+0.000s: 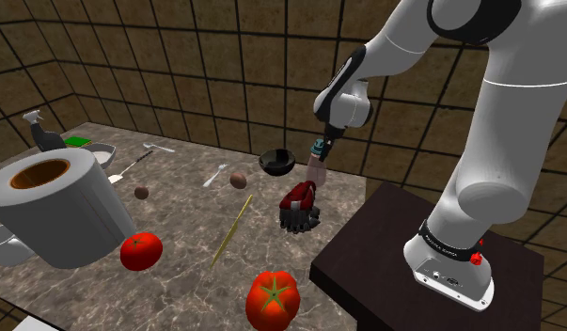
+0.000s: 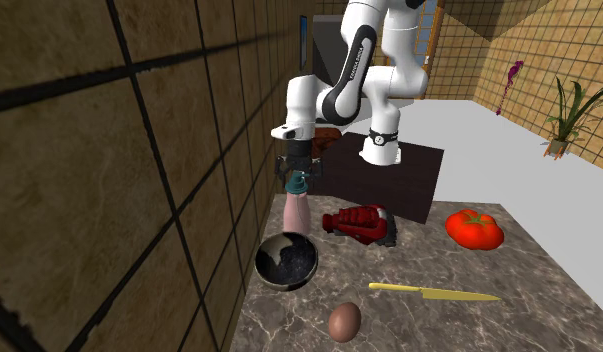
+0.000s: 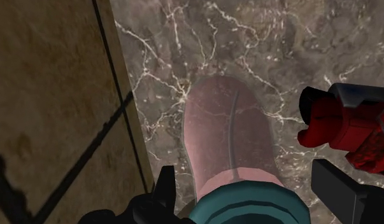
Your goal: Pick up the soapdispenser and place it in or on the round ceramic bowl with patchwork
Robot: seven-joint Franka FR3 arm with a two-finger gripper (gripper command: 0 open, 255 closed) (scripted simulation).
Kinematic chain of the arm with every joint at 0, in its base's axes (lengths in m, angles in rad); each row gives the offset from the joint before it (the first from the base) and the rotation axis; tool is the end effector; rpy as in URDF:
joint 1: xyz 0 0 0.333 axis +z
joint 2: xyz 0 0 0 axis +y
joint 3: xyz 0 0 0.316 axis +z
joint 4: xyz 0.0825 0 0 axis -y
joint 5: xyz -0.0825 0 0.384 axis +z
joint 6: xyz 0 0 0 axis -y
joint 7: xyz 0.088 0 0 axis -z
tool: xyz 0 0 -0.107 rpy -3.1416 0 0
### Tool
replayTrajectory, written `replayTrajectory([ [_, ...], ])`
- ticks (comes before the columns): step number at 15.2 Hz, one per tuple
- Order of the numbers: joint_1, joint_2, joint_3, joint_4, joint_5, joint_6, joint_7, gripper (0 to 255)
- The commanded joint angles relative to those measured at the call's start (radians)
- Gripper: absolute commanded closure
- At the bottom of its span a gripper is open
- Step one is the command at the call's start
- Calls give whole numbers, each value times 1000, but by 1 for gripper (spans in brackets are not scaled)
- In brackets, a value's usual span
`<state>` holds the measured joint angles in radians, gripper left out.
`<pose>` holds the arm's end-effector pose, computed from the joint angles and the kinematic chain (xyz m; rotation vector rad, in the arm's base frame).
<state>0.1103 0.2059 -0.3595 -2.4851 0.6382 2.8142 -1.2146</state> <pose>0.4572 -0.1511 0.2247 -3.0344 -0.5934 -0.3535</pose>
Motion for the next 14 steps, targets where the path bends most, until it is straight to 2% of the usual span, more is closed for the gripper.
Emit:
replayTrajectory([
  [1,-1,1,1,1,2,0,-1,0],
  [3,0,1,1,0,1,0,-1,0],
  [4,0,1,1,0,1,0,-1,255],
  [13,-1,1,1,1,2,0,-1,255],
  [14,7,-14,-11,-3,-24,-8,20,255],
])
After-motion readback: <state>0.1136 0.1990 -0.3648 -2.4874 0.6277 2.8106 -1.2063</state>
